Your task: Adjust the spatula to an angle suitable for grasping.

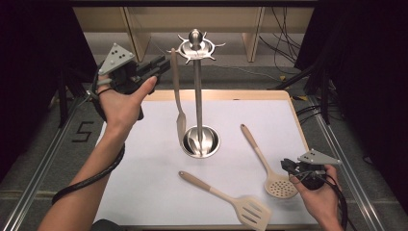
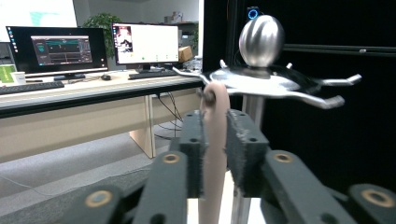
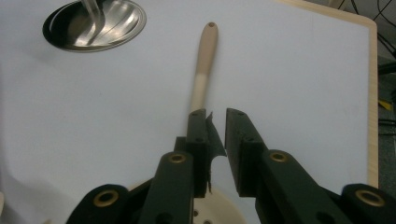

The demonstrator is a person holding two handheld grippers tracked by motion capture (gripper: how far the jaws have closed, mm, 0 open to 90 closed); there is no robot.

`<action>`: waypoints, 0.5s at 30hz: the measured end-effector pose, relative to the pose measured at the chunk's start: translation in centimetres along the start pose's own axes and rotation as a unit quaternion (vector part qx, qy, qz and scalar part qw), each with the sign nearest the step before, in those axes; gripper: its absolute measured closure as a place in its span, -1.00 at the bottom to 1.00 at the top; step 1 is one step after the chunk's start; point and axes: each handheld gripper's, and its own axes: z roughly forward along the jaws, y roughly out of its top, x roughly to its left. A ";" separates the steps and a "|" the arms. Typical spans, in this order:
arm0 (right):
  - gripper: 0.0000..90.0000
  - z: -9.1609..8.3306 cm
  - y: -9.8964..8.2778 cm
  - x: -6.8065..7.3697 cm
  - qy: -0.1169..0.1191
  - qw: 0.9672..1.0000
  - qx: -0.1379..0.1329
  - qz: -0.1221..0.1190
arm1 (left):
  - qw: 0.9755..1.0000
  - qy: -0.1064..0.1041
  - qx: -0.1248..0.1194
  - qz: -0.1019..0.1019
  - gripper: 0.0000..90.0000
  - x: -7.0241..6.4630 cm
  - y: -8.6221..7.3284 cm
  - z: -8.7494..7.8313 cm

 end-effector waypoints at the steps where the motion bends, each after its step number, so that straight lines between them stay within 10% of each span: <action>1: 0.72 0.0 0.0 0.3 0.006 1.000 0.007 0.010 | 1.000 0.001 0.001 -0.001 0.51 0.1 -0.3 -0.7; 15: 0.60 0.6 0.5 0.8 0.007 1.000 0.011 0.011 | 1.000 -0.004 0.014 -0.027 0.10 2.0 -2.8 -2.3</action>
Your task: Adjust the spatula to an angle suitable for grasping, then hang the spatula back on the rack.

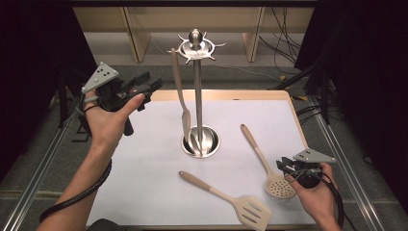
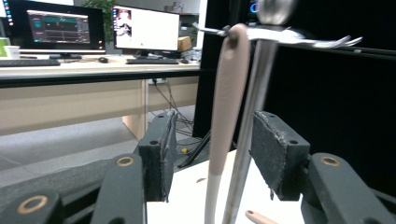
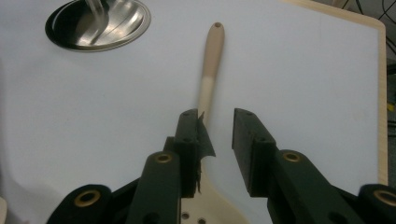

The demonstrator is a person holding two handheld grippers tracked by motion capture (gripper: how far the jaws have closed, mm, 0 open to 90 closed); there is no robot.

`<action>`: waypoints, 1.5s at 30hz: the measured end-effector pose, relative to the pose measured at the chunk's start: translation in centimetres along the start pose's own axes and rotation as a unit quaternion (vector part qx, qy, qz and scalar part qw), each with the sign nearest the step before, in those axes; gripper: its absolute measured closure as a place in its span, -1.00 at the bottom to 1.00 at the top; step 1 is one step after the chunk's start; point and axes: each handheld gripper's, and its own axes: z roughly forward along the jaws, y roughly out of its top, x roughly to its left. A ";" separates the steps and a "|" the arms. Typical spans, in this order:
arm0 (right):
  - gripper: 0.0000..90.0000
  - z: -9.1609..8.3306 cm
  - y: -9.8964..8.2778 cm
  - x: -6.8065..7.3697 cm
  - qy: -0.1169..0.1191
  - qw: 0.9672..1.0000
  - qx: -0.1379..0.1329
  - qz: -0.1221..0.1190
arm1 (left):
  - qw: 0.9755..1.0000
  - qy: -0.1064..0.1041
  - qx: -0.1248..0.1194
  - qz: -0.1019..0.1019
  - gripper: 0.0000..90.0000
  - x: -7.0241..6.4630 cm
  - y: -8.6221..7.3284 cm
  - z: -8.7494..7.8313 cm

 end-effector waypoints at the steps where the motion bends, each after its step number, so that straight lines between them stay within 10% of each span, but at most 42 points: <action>1: 0.60 0.0 0.1 -0.1 -0.001 1.000 -0.002 -0.008 | 1.000 -0.002 0.001 0.001 0.10 0.1 -0.1 0.2; 13: 0.76 0.0 1.0 1.1 0.035 0.998 0.027 -0.039 | 1.000 -0.009 -0.001 -0.016 0.00 -0.3 -1.4 0.3; 19: 0.77 0.1 1.4 2.5 0.067 0.992 0.091 -0.055 | 1.000 -0.008 0.010 -0.014 -0.07 -0.9 -2.5 0.0; 21: 0.78 0.5 1.3 3.5 0.089 0.989 0.118 -0.030 | 1.000 -0.008 0.011 -0.021 -0.13 -1.1 -2.8 -0.1; 25: 0.78 1.4 1.4 4.3 0.116 0.977 0.156 -0.091 | 1.000 -0.012 0.014 -0.014 -0.17 -1.3 -3.2 -0.6; 29: 0.78 2.1 1.8 6.1 0.141 0.965 0.199 -0.098 | 1.000 -0.006 0.022 -0.018 -0.14 -1.0 -3.8 -0.9; 45: 0.78 4.8 2.6 11.0 0.185 0.936 0.234 -0.188 | 0.999 0.004 0.030 -0.025 -0.13 -0.5 -4.9 -1.2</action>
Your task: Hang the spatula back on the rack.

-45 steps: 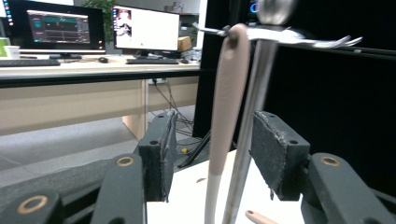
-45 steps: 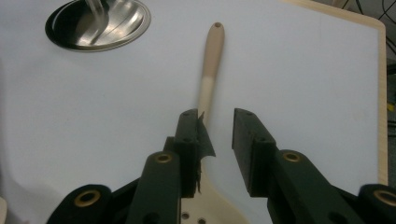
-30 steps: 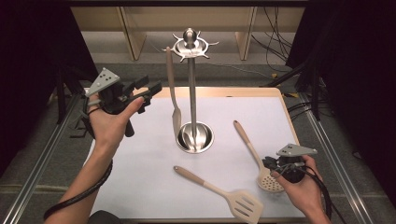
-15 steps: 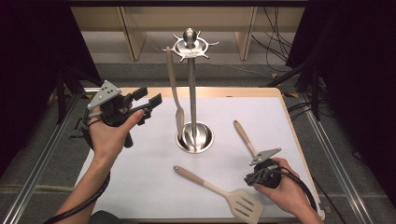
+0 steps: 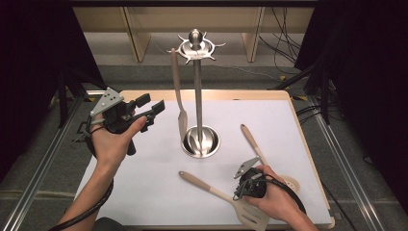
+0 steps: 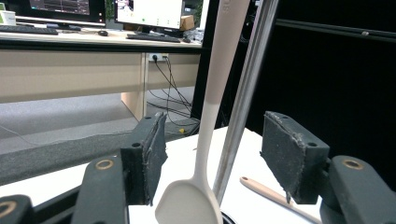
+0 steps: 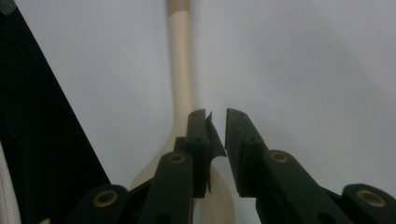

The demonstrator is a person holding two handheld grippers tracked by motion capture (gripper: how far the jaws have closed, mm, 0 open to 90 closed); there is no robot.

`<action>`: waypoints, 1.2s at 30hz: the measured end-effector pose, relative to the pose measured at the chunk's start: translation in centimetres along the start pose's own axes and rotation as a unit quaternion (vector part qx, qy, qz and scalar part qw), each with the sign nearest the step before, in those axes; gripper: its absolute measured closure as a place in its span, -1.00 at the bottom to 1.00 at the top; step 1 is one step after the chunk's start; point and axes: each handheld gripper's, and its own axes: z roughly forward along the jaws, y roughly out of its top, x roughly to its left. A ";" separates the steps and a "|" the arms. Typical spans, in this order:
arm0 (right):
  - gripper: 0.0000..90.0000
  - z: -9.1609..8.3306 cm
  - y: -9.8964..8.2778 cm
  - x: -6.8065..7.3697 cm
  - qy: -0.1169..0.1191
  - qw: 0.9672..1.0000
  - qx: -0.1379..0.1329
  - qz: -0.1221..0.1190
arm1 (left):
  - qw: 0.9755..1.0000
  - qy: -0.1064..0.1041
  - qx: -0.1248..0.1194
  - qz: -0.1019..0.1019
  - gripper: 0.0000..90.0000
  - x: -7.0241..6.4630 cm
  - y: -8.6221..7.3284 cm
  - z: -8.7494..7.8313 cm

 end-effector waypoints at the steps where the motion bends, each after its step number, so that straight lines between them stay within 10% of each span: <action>1: 0.78 0.1 0.1 0.1 0.001 1.000 0.001 -0.001 | 1.000 0.000 0.000 0.000 -0.13 0.0 0.0 0.0; 36: 0.69 3.8 2.8 1.9 0.003 0.995 0.081 -0.060 | 1.000 0.009 0.008 0.000 -0.12 0.4 -0.9 -0.2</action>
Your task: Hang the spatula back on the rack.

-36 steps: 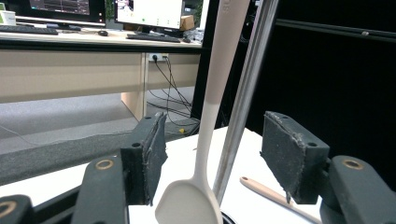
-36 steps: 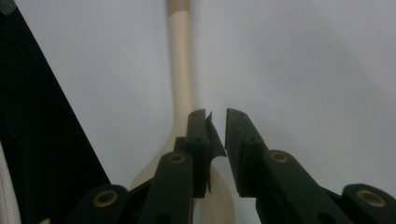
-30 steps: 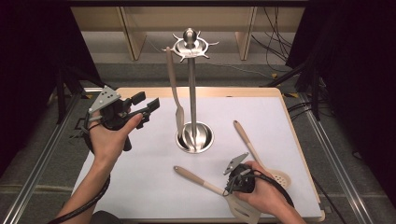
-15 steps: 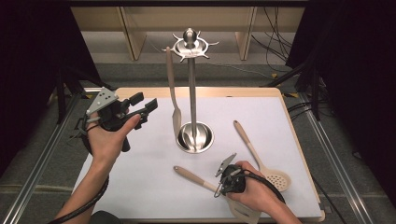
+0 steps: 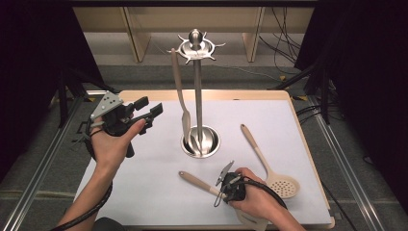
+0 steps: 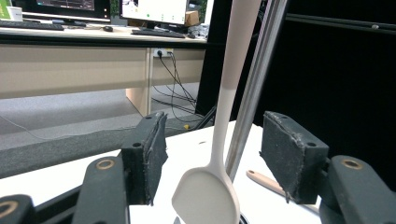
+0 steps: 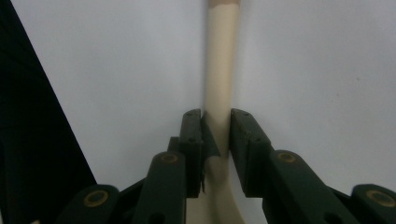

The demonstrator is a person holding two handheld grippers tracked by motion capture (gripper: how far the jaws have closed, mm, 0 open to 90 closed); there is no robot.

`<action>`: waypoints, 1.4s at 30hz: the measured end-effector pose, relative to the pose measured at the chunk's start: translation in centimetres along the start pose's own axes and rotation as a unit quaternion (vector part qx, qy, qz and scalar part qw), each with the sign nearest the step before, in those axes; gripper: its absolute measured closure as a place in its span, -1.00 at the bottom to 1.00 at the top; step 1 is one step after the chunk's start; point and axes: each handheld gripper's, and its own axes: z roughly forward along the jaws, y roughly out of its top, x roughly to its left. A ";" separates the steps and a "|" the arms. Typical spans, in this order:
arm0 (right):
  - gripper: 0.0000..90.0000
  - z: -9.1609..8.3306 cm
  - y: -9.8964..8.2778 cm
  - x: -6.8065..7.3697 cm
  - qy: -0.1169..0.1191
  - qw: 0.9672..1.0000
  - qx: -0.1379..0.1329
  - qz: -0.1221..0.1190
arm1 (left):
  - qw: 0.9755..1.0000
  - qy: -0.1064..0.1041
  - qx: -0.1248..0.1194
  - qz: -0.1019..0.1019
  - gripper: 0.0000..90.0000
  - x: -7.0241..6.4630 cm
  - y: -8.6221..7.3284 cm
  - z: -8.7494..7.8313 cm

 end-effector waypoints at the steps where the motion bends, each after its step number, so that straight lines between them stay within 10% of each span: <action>1: 0.69 0.0 0.0 0.0 0.000 1.000 0.000 0.000 | 1.000 0.000 0.000 0.000 -0.12 0.0 0.0 0.0; 20: 0.60 0.1 1.0 0.2 -0.002 0.999 0.030 0.042 | 1.000 -0.002 0.010 0.002 -0.12 0.1 -0.5 0.3; 32: 0.73 0.3 1.8 0.5 -0.015 0.998 0.051 0.037 | 1.000 -0.005 0.013 -0.001 -0.12 0.3 -0.9 0.5; 36: 0.75 0.5 1.8 0.0 -0.027 0.998 0.052 -0.009 | 1.000 -0.009 0.015 0.004 -0.12 0.3 -1.0 0.6; 42: 0.76 0.2 1.2 0.2 -0.006 0.999 0.028 0.025 | 1.000 -0.008 0.016 0.002 -0.11 0.5 -1.2 0.5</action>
